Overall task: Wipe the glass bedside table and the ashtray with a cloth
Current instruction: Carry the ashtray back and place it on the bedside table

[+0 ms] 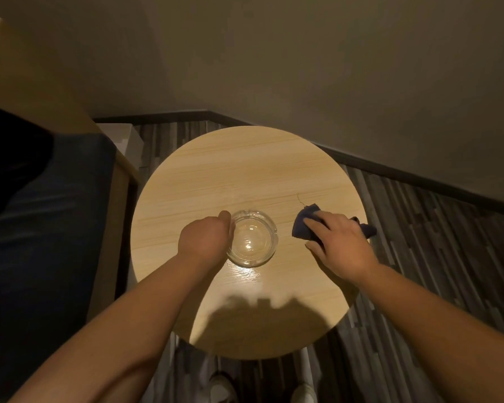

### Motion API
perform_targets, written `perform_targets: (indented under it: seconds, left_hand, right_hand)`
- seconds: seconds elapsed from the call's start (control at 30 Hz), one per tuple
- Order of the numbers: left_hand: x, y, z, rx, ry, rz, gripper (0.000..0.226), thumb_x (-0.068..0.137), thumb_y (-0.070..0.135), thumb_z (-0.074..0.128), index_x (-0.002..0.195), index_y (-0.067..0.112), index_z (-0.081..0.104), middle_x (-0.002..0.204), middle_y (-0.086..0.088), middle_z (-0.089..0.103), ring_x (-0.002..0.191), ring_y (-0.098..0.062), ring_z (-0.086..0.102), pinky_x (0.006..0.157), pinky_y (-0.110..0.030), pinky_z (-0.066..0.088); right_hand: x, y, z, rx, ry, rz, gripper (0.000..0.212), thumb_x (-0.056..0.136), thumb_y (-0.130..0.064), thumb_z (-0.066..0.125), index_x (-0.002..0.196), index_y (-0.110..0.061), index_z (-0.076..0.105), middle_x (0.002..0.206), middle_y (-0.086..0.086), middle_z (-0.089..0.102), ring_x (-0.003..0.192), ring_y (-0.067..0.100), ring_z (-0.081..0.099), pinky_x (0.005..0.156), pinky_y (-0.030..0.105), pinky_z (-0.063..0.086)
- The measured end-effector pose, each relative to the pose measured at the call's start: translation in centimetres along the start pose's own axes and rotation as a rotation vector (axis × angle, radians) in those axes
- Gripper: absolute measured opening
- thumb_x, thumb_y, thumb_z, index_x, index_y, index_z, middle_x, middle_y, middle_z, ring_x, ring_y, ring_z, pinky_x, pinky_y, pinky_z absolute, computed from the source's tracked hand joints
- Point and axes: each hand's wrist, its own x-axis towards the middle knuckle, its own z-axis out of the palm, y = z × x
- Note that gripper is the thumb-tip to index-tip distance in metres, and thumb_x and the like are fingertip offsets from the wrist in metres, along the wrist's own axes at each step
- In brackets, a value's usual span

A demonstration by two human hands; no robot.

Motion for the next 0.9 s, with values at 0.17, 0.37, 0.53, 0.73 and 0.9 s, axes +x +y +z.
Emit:
perform_targets:
  seconds: [0.17,0.37,0.53,0.73,0.9]
  left_hand:
    - [-1.6,-1.7,0.5,-0.339,-0.019,-0.014,0.044,0.098,0.053,0.027,0.12,0.025,0.053,0.107,-0.001,0.061,0.095,-0.025,0.06,0.072,-0.034,0.046]
    - [-4.1,-3.0,0.6,-0.393,-0.02,0.116,0.099,0.072,0.072,0.063,0.149,0.025,0.021,0.152,0.005,0.029,0.134,-0.017,0.029,0.106,-0.038,0.026]
    - [-3.4,-2.6,1.7,-0.325,-0.01,0.16,0.11,0.069,0.07,0.067,0.153,0.024,0.013,0.154,0.003,0.028,0.139,-0.015,0.019,0.108,-0.036,0.018]
    - [-3.0,-2.4,2.5,-0.44,0.035,0.119,0.112,0.061,0.074,0.065,0.151,0.024,0.022,0.144,0.0,0.042,0.135,-0.012,0.025,0.101,-0.026,0.015]
    - [-3.3,-2.1,2.0,-0.481,0.038,0.116,0.109,0.064,0.064,0.076,0.151,0.026,0.022,0.149,0.005,0.038,0.137,-0.011,0.024,0.103,-0.025,0.014]
  right_hand:
    - [-1.6,-2.9,-0.7,0.076,0.116,0.061,0.075,0.084,-0.062,0.051,0.142,-0.016,0.039,0.149,0.007,0.037,0.138,0.03,0.029,0.114,0.049,0.016]
    - [-2.4,-8.6,0.4,0.505,-0.076,0.03,0.102,0.069,-0.067,0.066,0.147,-0.028,0.013,0.153,-0.005,0.027,0.137,0.019,0.028,0.105,0.036,0.027]
    - [0.0,-9.1,2.3,0.468,-0.047,0.077,0.118,0.067,-0.072,0.065,0.152,-0.02,0.0,0.16,0.002,0.013,0.146,0.019,0.008,0.115,0.037,0.009]
    - [0.5,-9.1,2.9,0.54,0.05,0.102,0.111,0.066,-0.066,0.071,0.15,-0.02,0.014,0.154,0.002,0.027,0.142,0.017,0.017,0.113,0.035,0.014]
    - [0.3,-9.5,1.8,0.592,0.078,0.093,0.109,0.064,-0.06,0.077,0.149,-0.021,0.02,0.15,-0.002,0.034,0.138,0.015,0.024,0.11,0.03,0.017]
